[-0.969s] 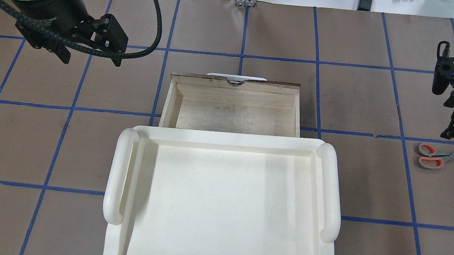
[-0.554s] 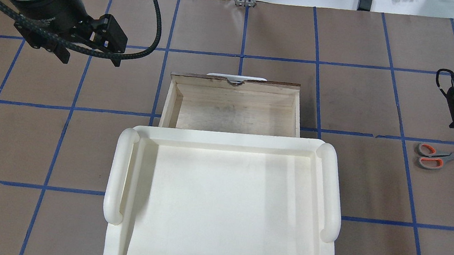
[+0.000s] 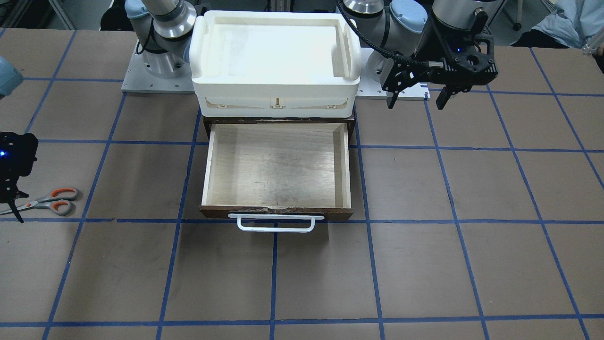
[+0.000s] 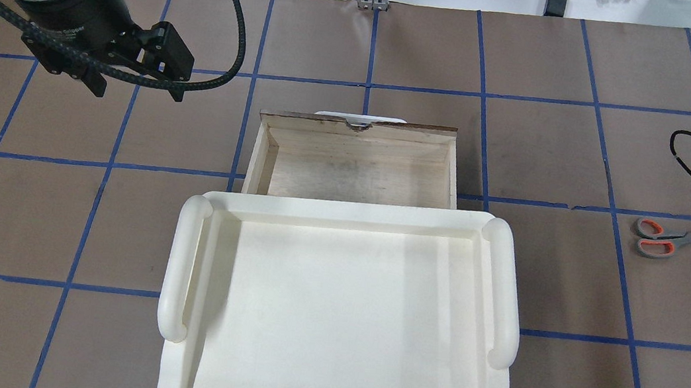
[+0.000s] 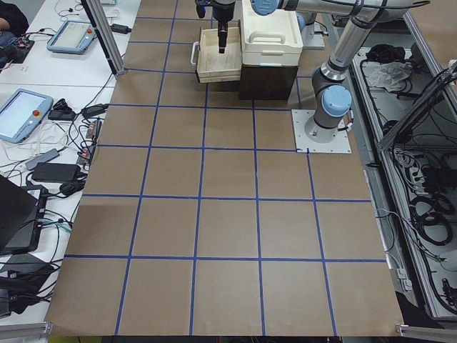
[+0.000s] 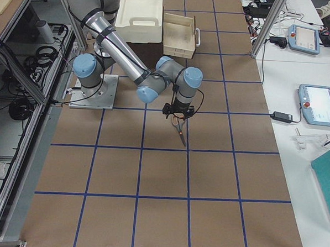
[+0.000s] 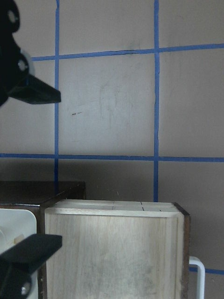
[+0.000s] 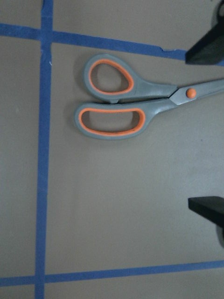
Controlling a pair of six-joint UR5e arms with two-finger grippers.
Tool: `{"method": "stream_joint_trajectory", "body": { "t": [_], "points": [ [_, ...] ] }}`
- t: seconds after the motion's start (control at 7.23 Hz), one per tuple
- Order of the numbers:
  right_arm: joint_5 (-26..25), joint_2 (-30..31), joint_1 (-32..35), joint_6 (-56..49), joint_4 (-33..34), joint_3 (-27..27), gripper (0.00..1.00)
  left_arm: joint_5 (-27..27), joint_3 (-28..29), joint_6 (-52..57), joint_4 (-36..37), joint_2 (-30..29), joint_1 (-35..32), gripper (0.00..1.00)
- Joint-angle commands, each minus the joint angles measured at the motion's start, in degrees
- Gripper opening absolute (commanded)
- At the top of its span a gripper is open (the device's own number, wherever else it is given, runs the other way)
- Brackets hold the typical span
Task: Put scissors in drawer and close it
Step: 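Lower the right gripper over the scissors handles and align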
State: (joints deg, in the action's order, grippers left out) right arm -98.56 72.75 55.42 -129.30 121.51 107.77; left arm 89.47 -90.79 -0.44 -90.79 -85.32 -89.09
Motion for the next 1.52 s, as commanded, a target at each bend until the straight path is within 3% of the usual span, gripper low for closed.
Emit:
{"method": "stream_joint_trajectory", "body": {
  "t": [0.0,0.28,0.42,0.83,1.38],
  "points": [
    [-0.31,-2.44,-0.05,-9.97,3.91,0.08,1.00,0.00,-0.09,0.00,0.00,-0.02,-0.03,1.00],
    [0.82,-3.31,-2.14,-12.98,4.26,2.00,1.00,0.17,-0.09,0.00,0.00,0.07,-0.03,1.00],
    [4.22,-4.53,-3.63,-14.91,5.66,2.27,1.00,0.18,-0.09,0.00,0.00,-0.02,-0.03,1.00],
    [6.88,-4.55,-3.65,-8.87,9.09,2.27,1.00,0.26,-0.09,0.00,-0.18,0.07,-0.03,1.00],
    [9.08,-4.81,-3.65,-8.69,10.42,2.54,1.00,0.26,-0.18,0.00,-0.09,0.07,-0.03,1.00]
  ]
}}
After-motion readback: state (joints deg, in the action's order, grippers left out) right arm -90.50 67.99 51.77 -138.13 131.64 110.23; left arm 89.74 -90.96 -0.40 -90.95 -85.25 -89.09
